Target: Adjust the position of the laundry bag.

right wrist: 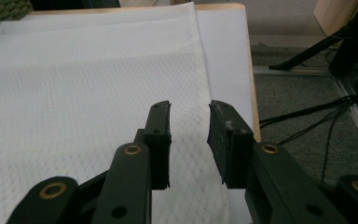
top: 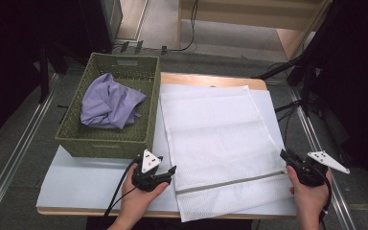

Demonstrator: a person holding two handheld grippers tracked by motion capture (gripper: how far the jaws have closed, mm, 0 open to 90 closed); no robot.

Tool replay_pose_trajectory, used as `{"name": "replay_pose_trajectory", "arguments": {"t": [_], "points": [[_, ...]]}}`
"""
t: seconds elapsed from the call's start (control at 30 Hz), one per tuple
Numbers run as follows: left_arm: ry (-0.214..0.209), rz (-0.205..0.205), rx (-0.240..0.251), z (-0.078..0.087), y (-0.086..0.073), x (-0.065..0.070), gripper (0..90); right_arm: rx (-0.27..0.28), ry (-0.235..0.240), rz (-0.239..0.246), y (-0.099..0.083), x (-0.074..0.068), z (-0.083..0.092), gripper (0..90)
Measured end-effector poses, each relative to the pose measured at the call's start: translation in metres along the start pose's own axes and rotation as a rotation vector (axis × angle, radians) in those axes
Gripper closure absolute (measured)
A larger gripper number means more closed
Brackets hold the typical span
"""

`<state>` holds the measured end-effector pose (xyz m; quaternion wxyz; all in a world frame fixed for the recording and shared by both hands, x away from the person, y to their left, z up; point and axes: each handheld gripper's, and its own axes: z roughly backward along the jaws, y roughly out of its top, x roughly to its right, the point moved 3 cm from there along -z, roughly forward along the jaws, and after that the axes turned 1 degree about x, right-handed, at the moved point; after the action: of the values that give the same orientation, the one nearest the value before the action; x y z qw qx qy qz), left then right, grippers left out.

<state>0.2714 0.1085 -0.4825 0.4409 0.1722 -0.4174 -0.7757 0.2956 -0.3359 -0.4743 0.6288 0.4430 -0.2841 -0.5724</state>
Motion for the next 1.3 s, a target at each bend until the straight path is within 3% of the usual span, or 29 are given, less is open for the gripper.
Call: {"name": "replay_pose_trajectory", "arguments": {"t": [0.17, 0.23, 0.27, 0.4, 0.53, 0.73, 0.9, 0.97, 1.0, 1.07, 1.17, 1.3], "points": [[0.028, -0.007, -0.050, -0.019, 0.003, 0.007, 41.9, -0.040, 0.022, -0.024, -0.008, 0.009, -0.004, 60.9], [0.073, -0.022, -0.083, -0.026, 0.003, 0.011, 42.1, -0.090, 0.006, -0.044, -0.012, 0.016, -0.010, 55.0], [0.120, -0.039, -0.098, -0.028, 0.004, 0.011, 41.6, -0.098, 0.006, -0.050, -0.013, 0.018, -0.012, 54.9], [0.157, -0.047, -0.114, -0.031, 0.006, 0.011, 43.0, -0.126, -0.006, -0.035, -0.015, 0.016, -0.016, 54.0], [0.154, -0.044, -0.112, -0.032, 0.007, 0.010, 47.1, -0.151, -0.022, -0.027, -0.017, 0.015, -0.019, 53.7], [0.125, -0.069, -0.108, -0.033, 0.007, 0.014, 66.5, -0.201, -0.035, 0.005, -0.021, 0.011, -0.026, 54.9], [0.118, -0.065, -0.113, -0.033, 0.008, 0.012, 75.5, -0.237, -0.057, 0.039, -0.024, 0.008, -0.028, 64.0], [0.105, -0.062, -0.111, -0.033, 0.009, 0.011, 83.5, -0.247, -0.066, 0.031, -0.024, 0.009, -0.027, 73.2], [0.099, -0.066, -0.113, -0.033, 0.009, 0.011, 83.5, -0.247, -0.066, 0.031, -0.024, 0.009, -0.027, 73.2], [0.092, -0.100, -0.110, -0.033, 0.009, 0.012, 89.1, -0.252, -0.063, 0.026, -0.024, 0.009, -0.026, 81.6], [0.091, -0.117, -0.116, -0.034, 0.009, 0.012, 90.0, -0.262, -0.049, 0.025, -0.024, 0.007, -0.024, 88.2], [0.073, -0.106, -0.120, -0.034, 0.012, 0.007, 90.0, -0.270, -0.040, 0.027, -0.024, 0.005, -0.022, 89.4]]}}
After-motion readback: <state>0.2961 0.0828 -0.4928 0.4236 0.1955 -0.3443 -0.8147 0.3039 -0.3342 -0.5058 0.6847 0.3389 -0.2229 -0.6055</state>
